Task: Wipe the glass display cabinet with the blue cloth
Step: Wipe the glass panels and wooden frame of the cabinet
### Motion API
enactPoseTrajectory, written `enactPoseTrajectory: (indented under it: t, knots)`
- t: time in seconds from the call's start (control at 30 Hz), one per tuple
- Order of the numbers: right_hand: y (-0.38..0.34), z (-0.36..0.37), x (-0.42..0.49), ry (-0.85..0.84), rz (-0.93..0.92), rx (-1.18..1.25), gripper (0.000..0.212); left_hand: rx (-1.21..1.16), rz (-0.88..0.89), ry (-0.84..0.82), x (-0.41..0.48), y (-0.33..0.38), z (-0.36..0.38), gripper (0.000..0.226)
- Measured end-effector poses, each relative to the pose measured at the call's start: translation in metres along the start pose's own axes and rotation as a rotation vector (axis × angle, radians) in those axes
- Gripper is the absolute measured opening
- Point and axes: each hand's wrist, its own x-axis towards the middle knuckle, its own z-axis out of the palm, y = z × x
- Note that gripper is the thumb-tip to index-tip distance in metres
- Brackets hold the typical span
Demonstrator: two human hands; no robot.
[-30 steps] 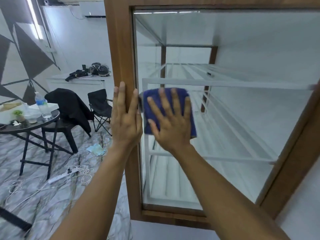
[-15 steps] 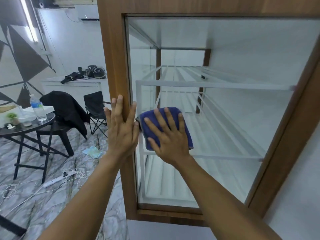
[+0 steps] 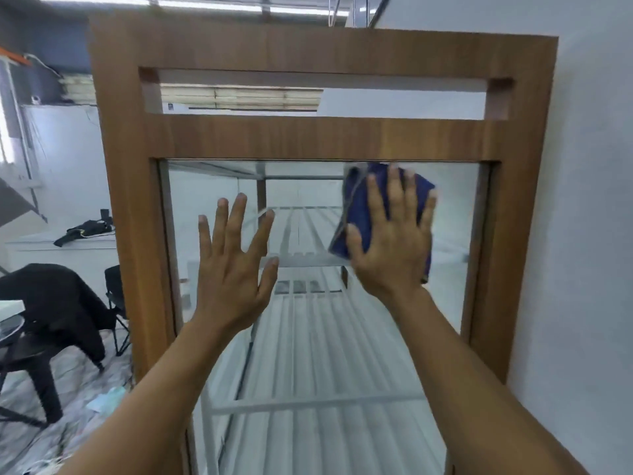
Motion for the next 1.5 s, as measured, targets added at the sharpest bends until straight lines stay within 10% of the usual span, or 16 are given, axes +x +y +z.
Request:
enactPoseTrajectory:
  t: [0.13, 0.37, 0.6, 0.83, 1.07, 1.33, 1.5]
  knots:
    - [-0.01, 0.002, -0.001, -0.103, -0.541, 0.01, 0.07, -0.017, -0.042, 0.052, 0.0, 0.006, 0.01, 0.062]
    - [0.061, -0.006, -0.016, 0.013, 0.299, -0.091, 0.072, 0.015, -0.042, 0.06, 0.0, 0.009, 0.014, 0.062]
    - [0.001, 0.007, -0.029, -0.077, -0.444, 0.044, 0.068, 0.0, -0.006, 0.091, -0.005, 0.004, 0.016, 0.061]
    - [0.054, 0.01, -0.083, 0.084, 0.267, 0.049, 0.061, -0.031, 0.05, 0.048, -0.061, -0.001, 0.023, 0.057]
    - [-0.039, 0.031, -0.167, -0.139, -0.357, 0.145, 0.064, -0.09, -0.032, -0.023, -0.122, 0.013, 0.032, 0.059]
    - [0.048, 0.019, -0.236, -0.136, 0.291, 0.069, 0.069, -0.103, -0.063, -0.132, -0.156, 0.014, 0.031, 0.065]
    - [-0.034, 0.032, -0.18, -0.158, -0.336, 0.152, 0.07, -0.092, -0.051, -0.142, -0.156, 0.012, 0.031, 0.066]
